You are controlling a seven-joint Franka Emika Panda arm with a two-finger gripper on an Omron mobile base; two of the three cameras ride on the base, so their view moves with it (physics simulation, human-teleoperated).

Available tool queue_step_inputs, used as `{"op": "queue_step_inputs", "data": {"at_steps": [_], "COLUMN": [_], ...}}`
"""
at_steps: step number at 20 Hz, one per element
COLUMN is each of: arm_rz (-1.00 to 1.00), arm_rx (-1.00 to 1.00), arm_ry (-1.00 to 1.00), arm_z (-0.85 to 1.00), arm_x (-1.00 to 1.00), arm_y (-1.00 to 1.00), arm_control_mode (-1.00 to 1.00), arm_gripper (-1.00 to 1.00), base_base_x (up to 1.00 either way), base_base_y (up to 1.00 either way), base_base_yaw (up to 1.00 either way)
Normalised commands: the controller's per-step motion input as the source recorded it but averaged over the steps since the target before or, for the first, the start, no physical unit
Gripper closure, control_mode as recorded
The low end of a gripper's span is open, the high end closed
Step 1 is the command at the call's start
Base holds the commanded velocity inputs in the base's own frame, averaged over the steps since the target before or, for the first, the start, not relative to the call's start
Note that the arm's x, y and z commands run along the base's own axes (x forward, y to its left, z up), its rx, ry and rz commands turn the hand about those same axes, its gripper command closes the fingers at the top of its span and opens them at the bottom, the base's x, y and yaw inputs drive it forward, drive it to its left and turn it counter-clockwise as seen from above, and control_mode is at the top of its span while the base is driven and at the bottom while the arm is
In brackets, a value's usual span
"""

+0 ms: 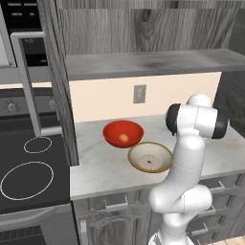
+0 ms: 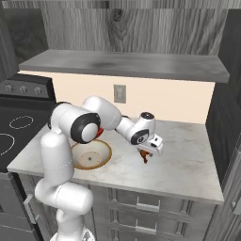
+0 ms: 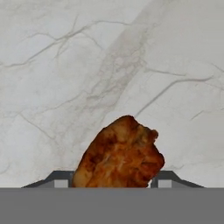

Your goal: Pick both bowls and place them on the counter. Then place the egg in one bowl and place the chicken drumstick in the other bowl.

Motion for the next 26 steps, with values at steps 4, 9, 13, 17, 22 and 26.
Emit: {"op": "queue_step_inputs", "data": {"at_steps": [4,9,13,17,22,26], "arm_rz": [-0.01,0.0,0.0,0.0,0.0,0.0], "arm_rx": [0.0,0.02,0.0,0.0,0.0,0.0], "arm_ry": [0.06,0.01,-0.02,-0.08,-0.09,-0.06], "arm_z": [-0.17,0.05,0.24,0.32,0.41,0.38], "arm_x": [-0.09,-0.25,-0.39,-0.42,-0.34,-0.34], "arm_y": [0.0,0.01,0.01,0.06,0.21,0.31], "arm_control_mode": [-1.0,-1.0,-1.0,-1.0,-1.0,-1.0], "arm_gripper": [1.0,1.0,1.0,1.0,1.0,1.0], "base_base_x": [0.0,0.0,0.0,0.0,0.0,0.0], "base_base_y": [0.0,0.0,0.0,0.0,0.0,0.0], "base_base_yaw": [0.0,0.0,0.0,0.0,0.0,0.0]}}
